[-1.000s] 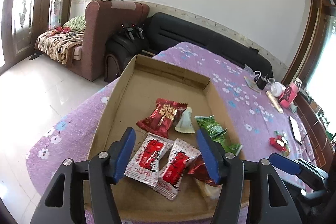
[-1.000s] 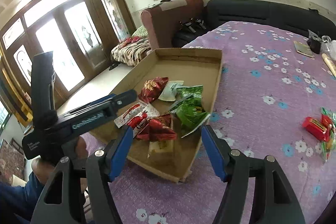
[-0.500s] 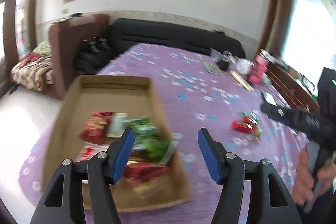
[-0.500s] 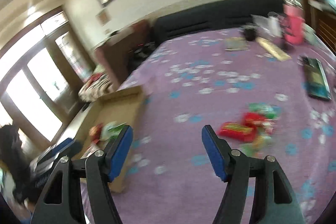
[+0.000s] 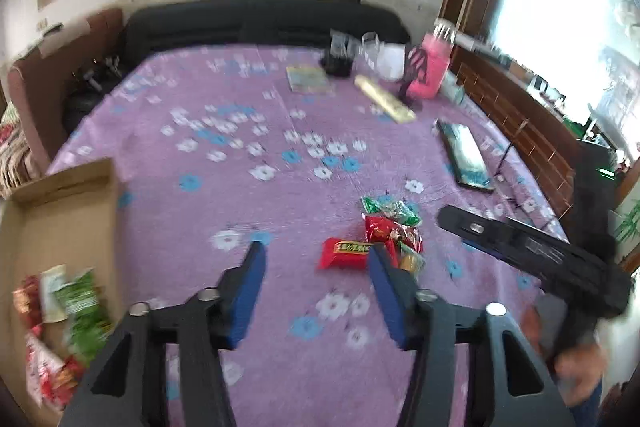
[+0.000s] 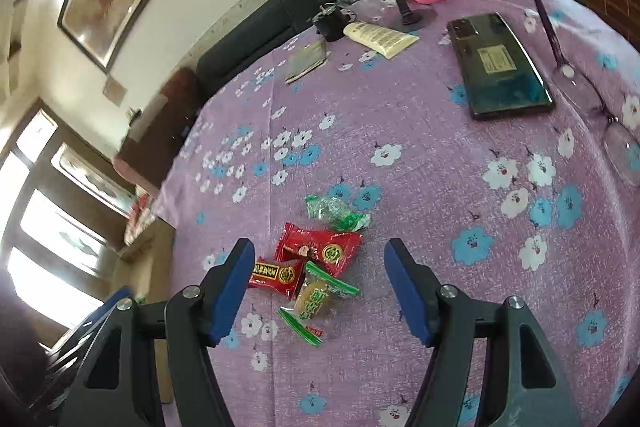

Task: Organize snacks
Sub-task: 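Move both open grippers back toward the remaining snacks on the table, then grasp the red black-sesame packet with the left gripper while the right grasps the green-wrapped cake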

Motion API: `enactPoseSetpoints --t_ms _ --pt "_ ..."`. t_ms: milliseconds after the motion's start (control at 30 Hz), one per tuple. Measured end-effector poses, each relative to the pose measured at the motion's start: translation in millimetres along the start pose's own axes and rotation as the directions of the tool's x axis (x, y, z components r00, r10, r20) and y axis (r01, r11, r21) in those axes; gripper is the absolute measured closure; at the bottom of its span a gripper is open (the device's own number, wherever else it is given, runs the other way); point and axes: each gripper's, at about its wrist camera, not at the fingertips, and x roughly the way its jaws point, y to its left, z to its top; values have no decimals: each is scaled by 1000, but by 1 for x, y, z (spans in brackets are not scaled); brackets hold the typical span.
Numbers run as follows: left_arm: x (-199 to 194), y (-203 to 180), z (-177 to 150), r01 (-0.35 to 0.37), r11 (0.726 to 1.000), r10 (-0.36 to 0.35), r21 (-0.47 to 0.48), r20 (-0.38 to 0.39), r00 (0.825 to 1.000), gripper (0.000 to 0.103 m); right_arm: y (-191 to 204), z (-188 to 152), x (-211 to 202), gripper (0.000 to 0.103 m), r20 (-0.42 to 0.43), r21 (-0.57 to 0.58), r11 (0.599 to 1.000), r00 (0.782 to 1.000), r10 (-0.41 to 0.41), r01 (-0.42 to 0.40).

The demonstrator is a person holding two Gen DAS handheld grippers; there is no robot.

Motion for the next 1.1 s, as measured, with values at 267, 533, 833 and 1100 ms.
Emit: enactPoseSetpoints --t_ms 267,533,833,1100 --pt "85 2 19 10 994 -29 -105 -186 982 74 -6 1 2 36 -34 56 996 997 74 -72" --pt "85 -12 -3 41 999 -47 -30 -229 972 75 -10 1 2 36 -39 77 993 995 95 -92" --pt "23 -30 -58 144 979 -109 145 -227 968 55 -9 -1 1 36 -47 79 992 994 99 -95" --pt "-13 -57 -83 138 885 -99 445 -110 989 43 -11 -1 2 36 -50 85 993 995 85 -81"
